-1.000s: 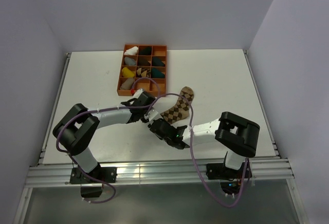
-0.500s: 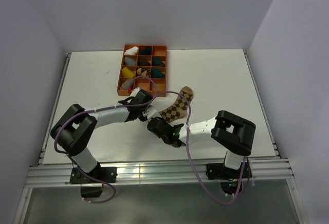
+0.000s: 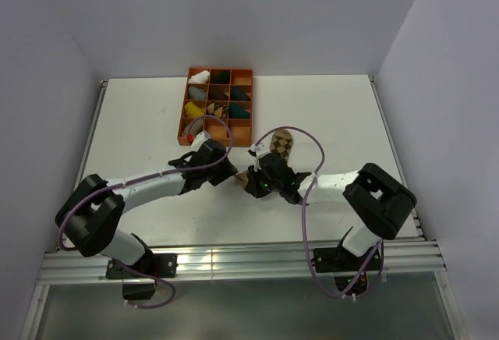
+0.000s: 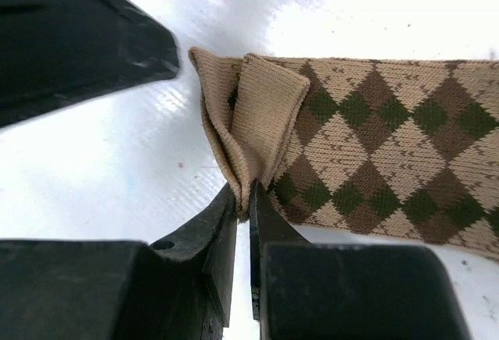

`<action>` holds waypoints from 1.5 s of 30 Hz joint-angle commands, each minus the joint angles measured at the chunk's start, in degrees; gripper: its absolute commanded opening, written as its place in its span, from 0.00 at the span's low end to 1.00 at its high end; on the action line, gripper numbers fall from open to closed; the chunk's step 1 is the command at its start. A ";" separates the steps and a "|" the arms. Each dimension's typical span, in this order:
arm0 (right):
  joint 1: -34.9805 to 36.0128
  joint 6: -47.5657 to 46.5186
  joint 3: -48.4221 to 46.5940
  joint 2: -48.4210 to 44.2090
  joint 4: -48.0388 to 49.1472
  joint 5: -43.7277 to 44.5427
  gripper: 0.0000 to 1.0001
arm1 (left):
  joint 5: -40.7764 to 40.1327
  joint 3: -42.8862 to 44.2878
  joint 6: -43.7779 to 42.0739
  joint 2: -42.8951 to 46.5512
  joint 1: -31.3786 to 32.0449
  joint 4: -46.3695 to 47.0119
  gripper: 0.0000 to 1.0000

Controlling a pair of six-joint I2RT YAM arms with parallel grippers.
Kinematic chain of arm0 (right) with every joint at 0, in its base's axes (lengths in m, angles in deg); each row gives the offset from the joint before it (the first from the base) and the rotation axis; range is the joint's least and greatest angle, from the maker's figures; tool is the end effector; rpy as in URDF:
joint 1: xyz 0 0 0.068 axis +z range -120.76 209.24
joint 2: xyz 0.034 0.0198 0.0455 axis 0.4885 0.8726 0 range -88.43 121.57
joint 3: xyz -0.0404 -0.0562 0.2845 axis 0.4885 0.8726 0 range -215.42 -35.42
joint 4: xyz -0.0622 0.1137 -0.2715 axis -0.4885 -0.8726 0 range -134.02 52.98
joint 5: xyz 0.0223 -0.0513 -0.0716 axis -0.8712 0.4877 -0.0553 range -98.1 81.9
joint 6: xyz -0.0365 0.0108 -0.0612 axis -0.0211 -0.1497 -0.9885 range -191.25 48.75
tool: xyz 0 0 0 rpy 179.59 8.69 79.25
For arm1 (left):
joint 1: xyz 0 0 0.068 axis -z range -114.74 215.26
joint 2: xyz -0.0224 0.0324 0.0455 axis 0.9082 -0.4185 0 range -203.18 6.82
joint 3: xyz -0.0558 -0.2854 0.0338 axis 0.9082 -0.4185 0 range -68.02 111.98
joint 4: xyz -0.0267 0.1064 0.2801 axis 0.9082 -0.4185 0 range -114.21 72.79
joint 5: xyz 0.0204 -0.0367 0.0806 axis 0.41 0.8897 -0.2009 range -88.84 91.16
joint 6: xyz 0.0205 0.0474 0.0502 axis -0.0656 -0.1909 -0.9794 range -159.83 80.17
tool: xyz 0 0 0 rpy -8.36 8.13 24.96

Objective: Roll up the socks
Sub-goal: Roll the sock at the center of the board.

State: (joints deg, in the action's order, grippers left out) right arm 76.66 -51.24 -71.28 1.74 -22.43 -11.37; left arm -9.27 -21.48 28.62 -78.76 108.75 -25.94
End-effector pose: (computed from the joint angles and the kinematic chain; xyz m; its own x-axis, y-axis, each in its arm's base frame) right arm 0.2272 0.2524 0.1150 -0.6680 -0.2220 -0.7103 -0.5706 0.7655 0.2974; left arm 0.2597 -0.2314 0.1652 -0.7447 -0.5543 -0.3718 -0.2834 0.7669 -0.5758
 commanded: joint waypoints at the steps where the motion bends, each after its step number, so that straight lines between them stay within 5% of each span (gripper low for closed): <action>1: -3.55 5.11 3.15 -0.96 4.20 -14.37 0.00 | -1.96 -1.80 1.69 2.70 0.02 3.54 0.48; 10: -15.23 19.96 12.12 3.78 26.87 -34.33 0.00 | 1.64 -7.61 2.75 3.76 0.11 12.33 0.47; 16: -19.55 26.57 14.50 10.81 36.29 -38.39 0.00 | 3.93 -8.84 2.31 1.30 0.90 16.46 0.46; 31: -20.96 26.57 13.88 13.10 34.54 -38.66 0.00 | 5.95 -5.15 0.90 -6.43 1.78 17.96 0.44; 45: -21.67 26.66 14.32 13.01 34.28 -38.65 0.00 | 7.01 -7.96 1.52 -4.68 1.78 23.06 0.48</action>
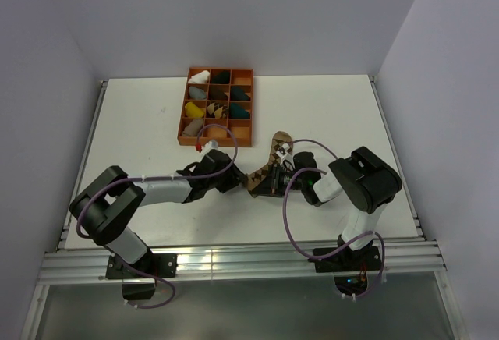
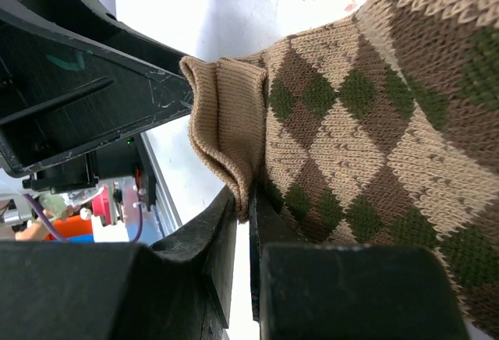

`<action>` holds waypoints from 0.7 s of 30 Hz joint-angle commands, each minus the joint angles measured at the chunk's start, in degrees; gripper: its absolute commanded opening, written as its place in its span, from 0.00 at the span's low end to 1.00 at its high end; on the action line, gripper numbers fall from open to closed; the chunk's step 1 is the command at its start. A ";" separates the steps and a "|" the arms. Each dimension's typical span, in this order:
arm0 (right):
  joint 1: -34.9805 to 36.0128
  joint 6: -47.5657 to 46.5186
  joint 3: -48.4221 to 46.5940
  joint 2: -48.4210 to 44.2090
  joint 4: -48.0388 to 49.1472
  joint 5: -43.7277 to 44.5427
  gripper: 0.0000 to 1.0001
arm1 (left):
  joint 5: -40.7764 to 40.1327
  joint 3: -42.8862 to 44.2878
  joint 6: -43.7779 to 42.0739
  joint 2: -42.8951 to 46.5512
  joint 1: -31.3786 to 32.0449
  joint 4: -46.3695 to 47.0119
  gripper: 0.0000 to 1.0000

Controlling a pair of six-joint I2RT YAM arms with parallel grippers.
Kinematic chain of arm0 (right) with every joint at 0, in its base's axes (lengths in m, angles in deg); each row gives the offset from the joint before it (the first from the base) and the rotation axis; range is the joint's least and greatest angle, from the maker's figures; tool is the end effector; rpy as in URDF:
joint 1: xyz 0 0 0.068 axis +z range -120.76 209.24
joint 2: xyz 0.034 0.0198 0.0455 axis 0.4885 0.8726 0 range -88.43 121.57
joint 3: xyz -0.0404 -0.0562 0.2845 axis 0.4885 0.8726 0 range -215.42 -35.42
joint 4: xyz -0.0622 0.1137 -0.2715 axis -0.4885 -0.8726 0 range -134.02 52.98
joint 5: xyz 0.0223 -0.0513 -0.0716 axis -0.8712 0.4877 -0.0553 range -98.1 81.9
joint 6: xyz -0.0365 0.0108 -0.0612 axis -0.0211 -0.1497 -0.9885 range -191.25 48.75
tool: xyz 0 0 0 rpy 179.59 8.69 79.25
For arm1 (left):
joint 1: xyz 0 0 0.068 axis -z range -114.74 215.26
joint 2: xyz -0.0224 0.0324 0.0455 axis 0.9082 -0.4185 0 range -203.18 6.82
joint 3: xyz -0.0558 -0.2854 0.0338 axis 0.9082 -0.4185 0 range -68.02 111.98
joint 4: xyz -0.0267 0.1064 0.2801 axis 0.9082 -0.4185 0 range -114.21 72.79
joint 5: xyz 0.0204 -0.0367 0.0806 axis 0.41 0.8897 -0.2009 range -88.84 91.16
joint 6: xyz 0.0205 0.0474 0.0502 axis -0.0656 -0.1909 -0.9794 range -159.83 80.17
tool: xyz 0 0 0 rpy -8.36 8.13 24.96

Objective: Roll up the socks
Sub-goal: Roll the sock at the center of the board.

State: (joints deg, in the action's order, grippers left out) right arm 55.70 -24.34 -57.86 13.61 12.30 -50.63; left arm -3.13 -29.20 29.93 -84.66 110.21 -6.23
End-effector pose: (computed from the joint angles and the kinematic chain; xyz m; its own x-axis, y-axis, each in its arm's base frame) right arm 0.2434 0.1663 0.0613 -0.9298 0.1385 -0.3410 -0.2516 0.4372 0.8635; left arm 0.2499 -0.2431 0.1178 -0.7866 -0.5367 -0.3053 -0.2114 0.6987 -0.6835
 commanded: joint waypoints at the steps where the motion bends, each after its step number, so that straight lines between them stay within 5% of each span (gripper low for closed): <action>1: -0.71 -0.16 0.99 1.06 -0.37 0.69 0.00 | 0.95 -0.07 0.12 1.04 0.31 3.34 0.48; 10: -0.88 -0.95 0.55 0.62 -2.56 1.30 0.00 | 2.80 3.79 -0.50 -3.87 0.31 -0.08 0.45; 18: -0.88 -4.37 -0.68 -2.45 -9.67 3.50 0.00 | 3.77 6.61 -1.02 -8.10 0.40 -4.65 0.31; 21: -0.88 -7.53 -1.55 -6.74 -15.81 6.21 0.11 | 3.77 7.57 -1.81 -8.71 0.40 -6.58 0.23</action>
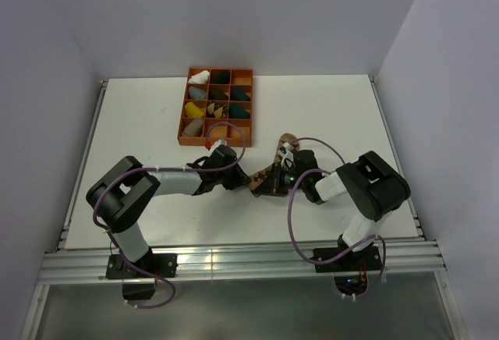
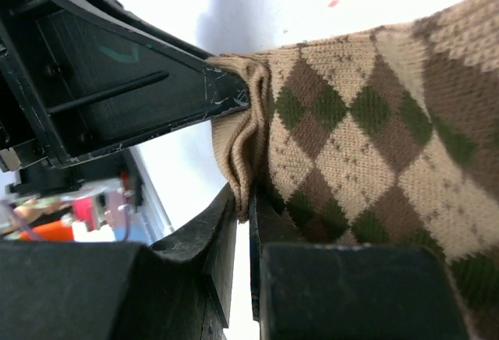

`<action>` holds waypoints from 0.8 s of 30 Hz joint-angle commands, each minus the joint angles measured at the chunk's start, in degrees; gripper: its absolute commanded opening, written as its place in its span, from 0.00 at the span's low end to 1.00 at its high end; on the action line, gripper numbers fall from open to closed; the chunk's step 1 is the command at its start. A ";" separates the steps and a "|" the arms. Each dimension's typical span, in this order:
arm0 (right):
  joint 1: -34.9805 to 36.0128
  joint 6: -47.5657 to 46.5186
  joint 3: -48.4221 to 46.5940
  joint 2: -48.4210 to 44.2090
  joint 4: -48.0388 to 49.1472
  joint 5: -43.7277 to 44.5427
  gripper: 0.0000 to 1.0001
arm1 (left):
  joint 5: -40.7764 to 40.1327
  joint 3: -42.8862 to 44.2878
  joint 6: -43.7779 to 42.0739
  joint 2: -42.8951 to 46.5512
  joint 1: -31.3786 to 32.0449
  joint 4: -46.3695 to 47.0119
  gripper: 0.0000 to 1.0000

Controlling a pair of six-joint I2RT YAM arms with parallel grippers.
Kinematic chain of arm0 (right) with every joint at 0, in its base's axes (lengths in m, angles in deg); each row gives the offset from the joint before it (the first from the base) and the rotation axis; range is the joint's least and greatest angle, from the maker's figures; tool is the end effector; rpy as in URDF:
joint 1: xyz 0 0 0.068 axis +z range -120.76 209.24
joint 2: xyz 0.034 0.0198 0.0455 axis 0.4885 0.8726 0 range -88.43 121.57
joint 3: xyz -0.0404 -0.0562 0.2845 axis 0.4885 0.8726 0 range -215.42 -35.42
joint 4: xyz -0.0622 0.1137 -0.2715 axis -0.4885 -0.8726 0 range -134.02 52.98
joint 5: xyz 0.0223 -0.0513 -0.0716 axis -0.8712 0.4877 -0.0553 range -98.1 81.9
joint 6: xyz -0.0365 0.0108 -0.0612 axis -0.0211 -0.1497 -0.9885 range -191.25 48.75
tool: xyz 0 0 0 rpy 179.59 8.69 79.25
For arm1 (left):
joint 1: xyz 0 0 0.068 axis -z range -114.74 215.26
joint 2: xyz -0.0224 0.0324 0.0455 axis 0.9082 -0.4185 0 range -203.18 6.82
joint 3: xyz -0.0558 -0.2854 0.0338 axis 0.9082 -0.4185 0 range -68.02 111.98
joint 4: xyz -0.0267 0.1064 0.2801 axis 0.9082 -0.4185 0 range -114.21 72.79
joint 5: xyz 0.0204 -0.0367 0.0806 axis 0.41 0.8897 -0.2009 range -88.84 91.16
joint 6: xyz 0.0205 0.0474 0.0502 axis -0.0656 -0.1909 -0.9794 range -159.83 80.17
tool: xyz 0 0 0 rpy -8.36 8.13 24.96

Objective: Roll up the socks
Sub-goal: Roll the sock at the center of the board.

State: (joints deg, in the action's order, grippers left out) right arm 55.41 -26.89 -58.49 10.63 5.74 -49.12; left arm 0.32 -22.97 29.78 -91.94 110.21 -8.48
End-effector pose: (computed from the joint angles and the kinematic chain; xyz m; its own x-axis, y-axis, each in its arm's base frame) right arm 0.2448 0.1640 0.0658 -0.9288 0.1314 -0.3466 -0.2462 0.4801 0.8420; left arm 0.2667 -0.2649 0.1049 -0.8295 -0.4962 -0.2564 -0.2252 0.7173 -0.6594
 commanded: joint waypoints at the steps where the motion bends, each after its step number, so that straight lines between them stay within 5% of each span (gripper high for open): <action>1: -0.25 -7.33 -1.36 -5.10 -13.45 6.80 0.13 | -0.03 1.70 -1.75 -1.52 0.49 -5.38 0.20; 8: 4.13 -17.37 -6.89 -18.35 -32.46 21.72 0.39 | -2.23 3.89 -3.68 -1.26 1.19 -8.55 0.01; 12: 10.99 -21.76 -10.50 -24.79 -40.64 34.93 0.51 | -3.46 5.04 -5.17 -1.08 1.98 -10.04 0.00; 24: 22.95 -32.40 -11.74 -25.95 -37.32 49.01 0.53 | -3.47 6.71 -6.32 -1.35 2.86 -11.72 0.00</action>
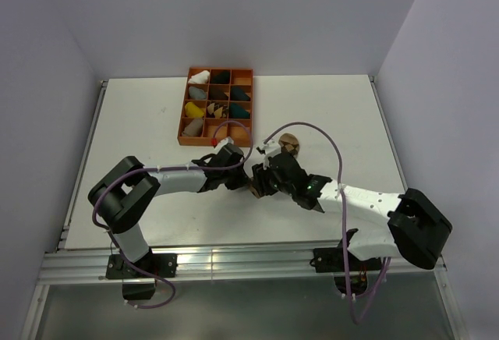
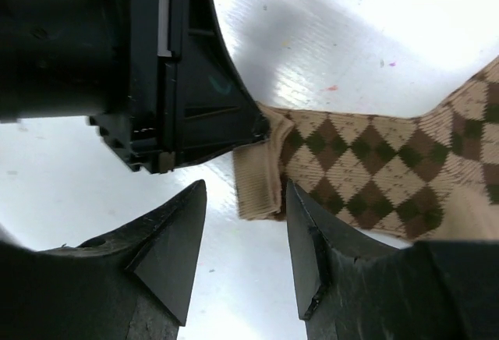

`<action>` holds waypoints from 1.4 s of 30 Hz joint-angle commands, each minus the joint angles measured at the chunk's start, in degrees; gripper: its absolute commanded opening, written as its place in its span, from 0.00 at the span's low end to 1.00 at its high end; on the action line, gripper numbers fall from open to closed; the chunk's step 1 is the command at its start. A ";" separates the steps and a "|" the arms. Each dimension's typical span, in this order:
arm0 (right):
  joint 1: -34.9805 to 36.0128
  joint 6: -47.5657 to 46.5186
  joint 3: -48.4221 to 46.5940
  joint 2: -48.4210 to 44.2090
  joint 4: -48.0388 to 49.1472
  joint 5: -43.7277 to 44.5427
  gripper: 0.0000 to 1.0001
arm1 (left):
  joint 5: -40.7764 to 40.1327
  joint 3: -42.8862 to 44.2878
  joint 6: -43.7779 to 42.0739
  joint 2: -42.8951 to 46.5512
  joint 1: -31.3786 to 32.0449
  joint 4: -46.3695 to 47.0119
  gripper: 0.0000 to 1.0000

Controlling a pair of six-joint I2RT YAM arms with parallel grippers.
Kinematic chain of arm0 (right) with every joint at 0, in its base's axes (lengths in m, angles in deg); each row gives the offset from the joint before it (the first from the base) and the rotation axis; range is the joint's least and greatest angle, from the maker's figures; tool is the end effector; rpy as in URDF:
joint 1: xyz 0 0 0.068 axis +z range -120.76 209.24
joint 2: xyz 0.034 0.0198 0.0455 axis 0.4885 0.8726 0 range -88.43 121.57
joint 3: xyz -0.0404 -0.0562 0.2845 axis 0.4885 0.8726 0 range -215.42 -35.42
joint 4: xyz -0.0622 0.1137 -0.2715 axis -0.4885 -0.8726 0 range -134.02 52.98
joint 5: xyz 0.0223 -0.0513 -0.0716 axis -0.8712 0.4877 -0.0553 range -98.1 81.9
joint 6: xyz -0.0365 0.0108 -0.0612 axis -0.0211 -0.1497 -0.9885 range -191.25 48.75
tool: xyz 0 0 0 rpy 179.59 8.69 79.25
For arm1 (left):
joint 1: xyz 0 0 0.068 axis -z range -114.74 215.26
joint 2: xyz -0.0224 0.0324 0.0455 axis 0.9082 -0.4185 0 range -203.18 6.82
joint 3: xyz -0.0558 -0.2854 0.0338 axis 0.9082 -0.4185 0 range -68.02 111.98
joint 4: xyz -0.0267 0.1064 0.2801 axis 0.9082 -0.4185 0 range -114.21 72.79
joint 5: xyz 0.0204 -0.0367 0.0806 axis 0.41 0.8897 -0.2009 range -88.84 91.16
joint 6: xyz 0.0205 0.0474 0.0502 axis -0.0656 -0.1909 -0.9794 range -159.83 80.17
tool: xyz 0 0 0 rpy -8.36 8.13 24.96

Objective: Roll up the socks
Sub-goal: Roll the sock at the center of the board.

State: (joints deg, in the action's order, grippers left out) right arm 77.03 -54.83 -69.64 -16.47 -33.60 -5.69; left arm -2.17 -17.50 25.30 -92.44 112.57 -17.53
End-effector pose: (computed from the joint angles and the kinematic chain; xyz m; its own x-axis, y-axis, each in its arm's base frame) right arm 0.2071 0.2247 0.1809 -0.5659 -0.2035 -0.7989 -0.5803 0.7867 0.2107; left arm 0.2653 -0.2824 0.1177 -0.8577 -0.4060 -0.3156 -0.1668 0.8002 -0.5760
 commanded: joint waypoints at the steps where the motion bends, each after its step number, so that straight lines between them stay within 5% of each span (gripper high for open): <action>1: 2.30 -4.91 -0.33 1.68 3.51 6.28 0.52 | -1.06 1.33 -1.84 -0.84 0.50 -2.76 0.00; 10: 7.05 -7.90 2.75 5.02 10.73 9.27 0.42 | -1.50 1.86 -1.58 -0.84 0.50 -4.07 0.00; 34: 11.45 -4.74 -3.48 17.15 3.26 14.19 0.42 | -2.03 3.53 0.09 -1.46 -0.02 -6.89 0.00; 42: 11.71 -3.50 -3.66 12.33 2.82 14.20 0.47 | -3.26 2.57 0.27 -0.76 -0.29 -7.24 0.00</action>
State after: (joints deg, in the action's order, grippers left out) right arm 87.57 -57.19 -70.95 -1.30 -29.93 8.98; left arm -2.45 -15.60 25.86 -92.90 111.32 -21.81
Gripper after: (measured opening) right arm 0.462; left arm 0.156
